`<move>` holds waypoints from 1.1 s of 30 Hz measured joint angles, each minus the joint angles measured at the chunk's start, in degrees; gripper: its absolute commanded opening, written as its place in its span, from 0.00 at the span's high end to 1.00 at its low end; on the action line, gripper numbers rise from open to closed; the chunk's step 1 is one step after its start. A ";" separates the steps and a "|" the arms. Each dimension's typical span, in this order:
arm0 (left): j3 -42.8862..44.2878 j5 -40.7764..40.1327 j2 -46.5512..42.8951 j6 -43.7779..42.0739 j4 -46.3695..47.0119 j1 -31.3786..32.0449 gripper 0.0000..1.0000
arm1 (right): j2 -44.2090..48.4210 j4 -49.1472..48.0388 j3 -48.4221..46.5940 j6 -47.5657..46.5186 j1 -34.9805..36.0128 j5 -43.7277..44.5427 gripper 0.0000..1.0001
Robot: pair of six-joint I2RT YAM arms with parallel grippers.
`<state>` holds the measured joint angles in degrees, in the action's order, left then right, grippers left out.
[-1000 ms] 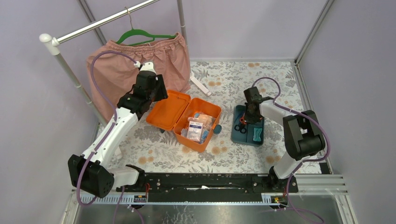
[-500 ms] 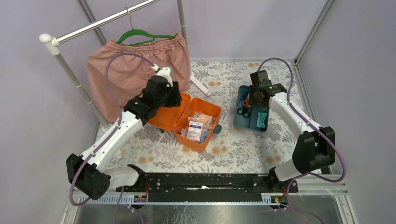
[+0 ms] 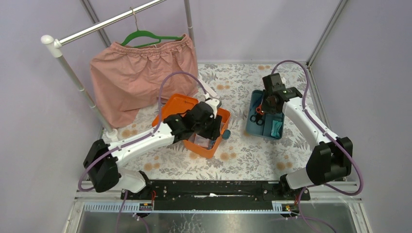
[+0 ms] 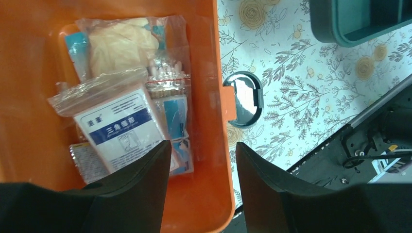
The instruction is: Organize the medicine kit
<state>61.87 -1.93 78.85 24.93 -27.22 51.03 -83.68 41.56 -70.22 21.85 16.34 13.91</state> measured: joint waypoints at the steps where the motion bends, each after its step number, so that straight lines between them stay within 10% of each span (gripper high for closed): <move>1: 0.02 0.13 1.18 0.11 0.50 0.26 0.41 | 0.28 0.02 0.00 0.00 -0.04 0.09 1.00; 21: 16.28 5.77 20.02 1.55 7.04 1.99 0.43 | 4.20 1.25 0.61 0.04 -1.14 0.52 1.00; 33: 19.54 -2.73 7.04 0.70 1.44 -8.61 0.33 | 1.75 8.46 -4.74 3.41 -0.98 -4.57 1.00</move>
<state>81.41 -4.67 85.89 25.63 -25.78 42.41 -81.93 50.02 -74.96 25.26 15.35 9.34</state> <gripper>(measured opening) 0.638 0.021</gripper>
